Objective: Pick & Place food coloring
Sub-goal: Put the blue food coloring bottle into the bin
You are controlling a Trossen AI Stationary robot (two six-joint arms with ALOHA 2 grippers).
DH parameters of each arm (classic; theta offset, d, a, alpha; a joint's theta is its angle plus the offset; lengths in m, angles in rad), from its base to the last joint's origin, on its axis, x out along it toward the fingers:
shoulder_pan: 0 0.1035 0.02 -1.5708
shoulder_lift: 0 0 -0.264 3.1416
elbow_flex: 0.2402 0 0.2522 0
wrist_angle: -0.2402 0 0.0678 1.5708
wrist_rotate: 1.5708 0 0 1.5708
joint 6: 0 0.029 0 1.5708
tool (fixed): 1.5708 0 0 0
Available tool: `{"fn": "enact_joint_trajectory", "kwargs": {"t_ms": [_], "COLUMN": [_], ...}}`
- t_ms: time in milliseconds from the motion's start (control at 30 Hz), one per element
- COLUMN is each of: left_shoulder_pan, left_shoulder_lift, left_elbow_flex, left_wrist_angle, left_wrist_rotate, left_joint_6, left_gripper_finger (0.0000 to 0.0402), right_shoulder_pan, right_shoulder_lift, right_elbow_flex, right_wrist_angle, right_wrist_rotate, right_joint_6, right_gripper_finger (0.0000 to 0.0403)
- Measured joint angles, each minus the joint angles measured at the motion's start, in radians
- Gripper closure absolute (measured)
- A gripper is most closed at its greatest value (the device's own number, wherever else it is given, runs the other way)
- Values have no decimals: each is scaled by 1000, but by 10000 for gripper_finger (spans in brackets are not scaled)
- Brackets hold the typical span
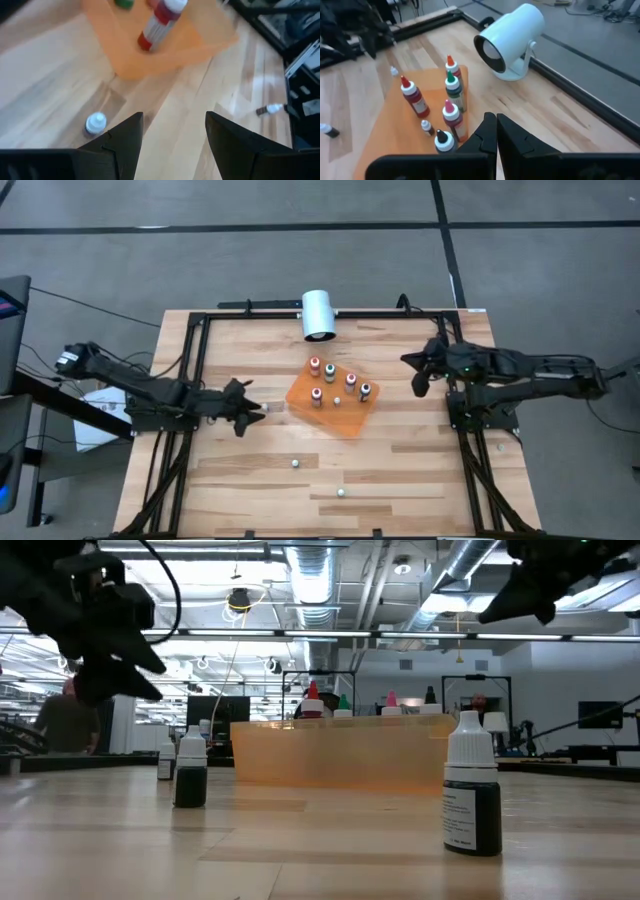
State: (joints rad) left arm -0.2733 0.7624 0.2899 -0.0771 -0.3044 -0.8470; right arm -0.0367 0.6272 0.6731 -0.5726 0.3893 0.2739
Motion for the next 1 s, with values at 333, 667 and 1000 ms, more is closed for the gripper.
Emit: {"fn": "enact_joint_trajectory", "kwargs": {"t_ms": [333, 667, 1000], "left_shoulder_pan": [118, 233, 341], "left_shoulder_lift": [41, 41, 41], "left_elbow_flex": [4, 4, 4], "left_wrist_angle": [-4, -67, -70], "left_wrist_rotate": [154, 261, 273], "left_joint_6": [-7, 24, 181], "left_gripper_finger": [195, 195, 195], "right_shoulder_pan": [2, 2, 2], "right_shoulder_lift": [-276, -579, -602], "right_elbow_flex": [-154, -316, -347], "right_wrist_angle": [37, 141, 126], "right_wrist_rotate": [-7, -29, -24], "right_joint_6": [60, 119, 138], "right_gripper_finger": [402, 402, 402]}}
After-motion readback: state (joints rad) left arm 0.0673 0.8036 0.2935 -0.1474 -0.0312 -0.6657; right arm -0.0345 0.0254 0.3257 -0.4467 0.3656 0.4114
